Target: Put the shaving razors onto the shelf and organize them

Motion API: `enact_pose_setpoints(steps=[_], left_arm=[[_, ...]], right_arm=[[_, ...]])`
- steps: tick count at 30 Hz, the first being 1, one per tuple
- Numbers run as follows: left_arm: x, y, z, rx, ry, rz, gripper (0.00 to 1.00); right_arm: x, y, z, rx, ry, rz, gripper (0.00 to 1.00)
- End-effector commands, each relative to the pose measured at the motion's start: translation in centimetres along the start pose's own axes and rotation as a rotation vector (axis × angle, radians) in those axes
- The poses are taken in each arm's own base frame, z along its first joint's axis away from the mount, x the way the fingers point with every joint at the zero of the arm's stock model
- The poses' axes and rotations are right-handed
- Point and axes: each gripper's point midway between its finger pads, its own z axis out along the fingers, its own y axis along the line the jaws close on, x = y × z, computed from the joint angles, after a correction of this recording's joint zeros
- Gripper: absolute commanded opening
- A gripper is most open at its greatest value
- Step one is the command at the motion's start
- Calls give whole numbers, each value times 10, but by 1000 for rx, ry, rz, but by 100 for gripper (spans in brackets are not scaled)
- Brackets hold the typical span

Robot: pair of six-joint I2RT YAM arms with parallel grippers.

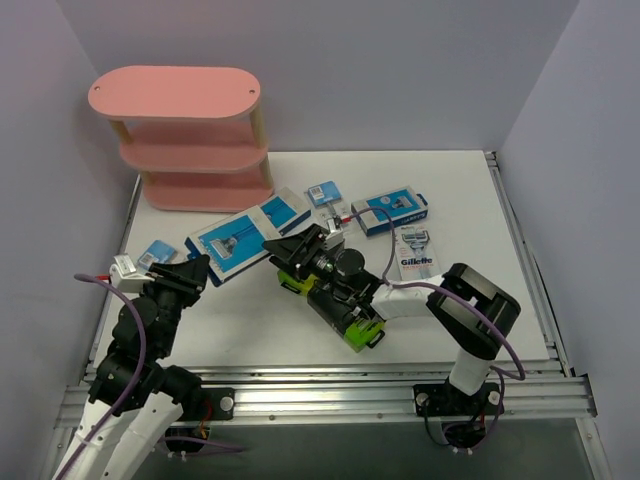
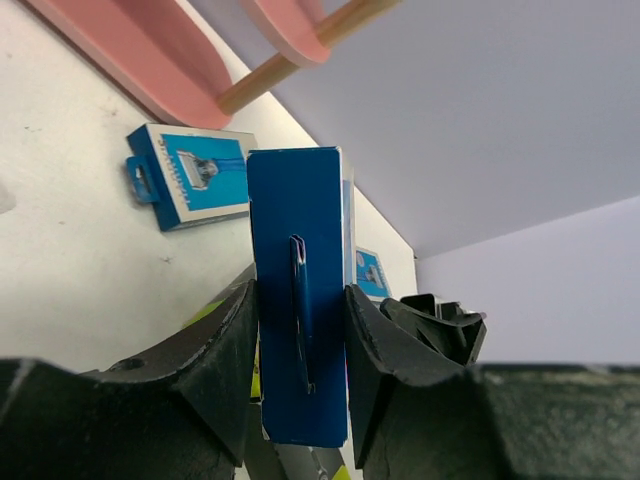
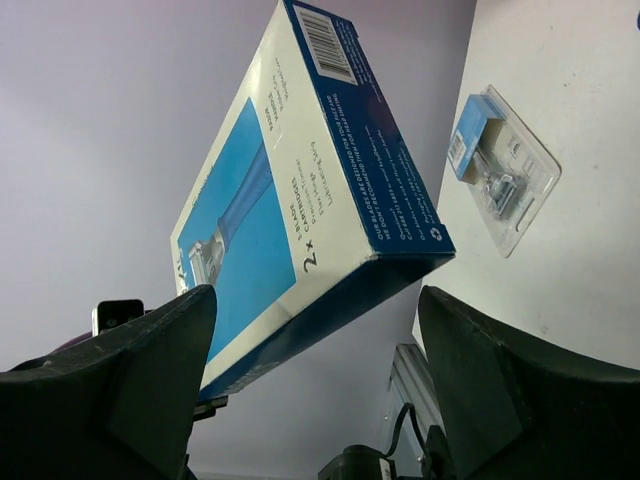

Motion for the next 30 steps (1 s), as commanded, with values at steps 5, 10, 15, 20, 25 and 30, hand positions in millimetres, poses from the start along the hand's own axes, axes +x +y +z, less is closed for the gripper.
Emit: enact_pose_setpoints(steps=[5,10,15,20,25,30], left_arm=[[-34,-5,-6,-59,-109,-18,2],[-62,-31,-5,-55,-176,8,2],[-81,-80,4,21,-182,0,2],[-114,-141,9,110,-226,-1,2],[-143,-186,31,144,-293,31,2],[-177,-216,68,230,-320,-25,2]], right_arm=[[-15,95,-35,-398,-36,-14,79],[-21,86,-57,-339,-31,-45,80],[-21,69,-69,-181,3,-139,82],[-36,56,-82,-43,-24,-255,87],[-38,47,-92,59,7,-329,89],[-38,25,-106,137,47,-365,89]])
